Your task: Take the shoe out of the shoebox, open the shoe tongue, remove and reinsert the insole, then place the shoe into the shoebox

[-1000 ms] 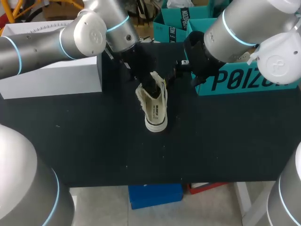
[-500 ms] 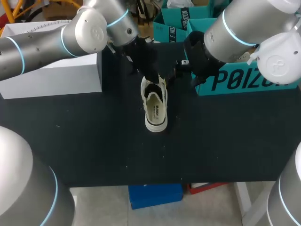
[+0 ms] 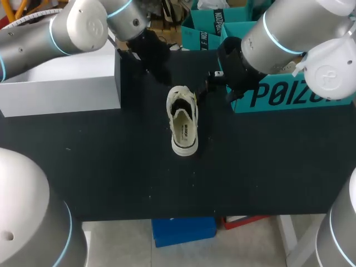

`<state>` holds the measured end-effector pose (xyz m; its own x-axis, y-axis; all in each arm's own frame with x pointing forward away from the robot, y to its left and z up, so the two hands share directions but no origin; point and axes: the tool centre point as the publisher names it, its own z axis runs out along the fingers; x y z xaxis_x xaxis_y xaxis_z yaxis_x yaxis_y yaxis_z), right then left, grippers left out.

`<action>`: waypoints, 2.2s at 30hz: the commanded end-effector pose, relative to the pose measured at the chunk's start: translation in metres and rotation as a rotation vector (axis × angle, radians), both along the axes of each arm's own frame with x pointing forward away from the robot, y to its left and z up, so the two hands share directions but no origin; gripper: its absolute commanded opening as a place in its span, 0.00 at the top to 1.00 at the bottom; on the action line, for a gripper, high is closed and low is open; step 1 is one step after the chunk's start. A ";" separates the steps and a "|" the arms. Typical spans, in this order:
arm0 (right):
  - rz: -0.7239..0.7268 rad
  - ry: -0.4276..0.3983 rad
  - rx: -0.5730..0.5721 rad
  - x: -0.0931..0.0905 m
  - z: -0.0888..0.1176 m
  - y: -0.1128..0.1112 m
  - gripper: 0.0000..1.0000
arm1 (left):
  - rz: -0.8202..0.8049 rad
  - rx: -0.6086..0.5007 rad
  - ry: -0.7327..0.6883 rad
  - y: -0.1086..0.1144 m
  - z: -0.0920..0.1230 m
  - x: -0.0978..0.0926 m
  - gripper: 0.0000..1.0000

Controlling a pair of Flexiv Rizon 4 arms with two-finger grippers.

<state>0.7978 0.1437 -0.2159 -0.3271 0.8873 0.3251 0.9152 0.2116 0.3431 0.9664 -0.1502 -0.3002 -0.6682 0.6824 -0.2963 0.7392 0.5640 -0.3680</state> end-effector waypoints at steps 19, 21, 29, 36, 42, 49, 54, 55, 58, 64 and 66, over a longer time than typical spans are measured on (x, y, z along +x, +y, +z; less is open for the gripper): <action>0.000 -0.001 0.001 0.000 -0.001 0.001 0.00 | 0.400 -0.116 0.005 0.121 0.052 -0.064 0.00; 0.000 -0.001 0.001 0.000 -0.001 0.001 0.00 | 0.431 -0.123 0.015 0.134 0.054 -0.072 0.00; 0.000 -0.001 0.001 0.000 -0.001 0.001 0.00 | 0.554 -0.167 0.064 0.178 0.053 -0.100 0.00; 0.000 -0.001 0.001 0.000 -0.001 0.001 0.00 | 0.593 -0.188 0.097 0.191 0.042 -0.119 0.00; 0.000 -0.001 0.001 0.000 -0.001 0.001 0.00 | 0.601 -0.190 0.105 0.195 0.038 -0.120 0.00; 0.000 -0.001 0.001 0.000 -0.001 0.001 0.00 | 0.601 -0.190 0.105 0.195 0.038 -0.120 0.00; 0.062 0.011 -0.049 0.013 -0.004 0.008 0.00 | 0.601 -0.190 0.105 0.195 0.038 -0.120 0.00; 0.071 0.007 -0.066 0.017 -0.006 0.008 0.00 | 0.601 -0.190 0.105 0.195 0.038 -0.120 0.00; 0.096 0.013 -0.093 0.025 -0.010 0.015 0.00 | 0.601 -0.190 0.105 0.195 0.038 -0.120 0.00; 0.140 0.056 -0.176 0.044 -0.018 0.024 0.00 | 0.601 -0.190 0.105 0.195 0.038 -0.120 0.00; 0.149 0.067 -0.191 0.050 -0.021 0.025 0.00 | 0.601 -0.190 0.105 0.195 0.038 -0.120 0.00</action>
<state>0.8267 0.1501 -0.2361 -0.4432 0.8747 0.1964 0.8753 0.3749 0.3056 0.8481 0.0445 -0.2621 -0.9514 0.1224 -0.2827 0.2667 0.7866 -0.5569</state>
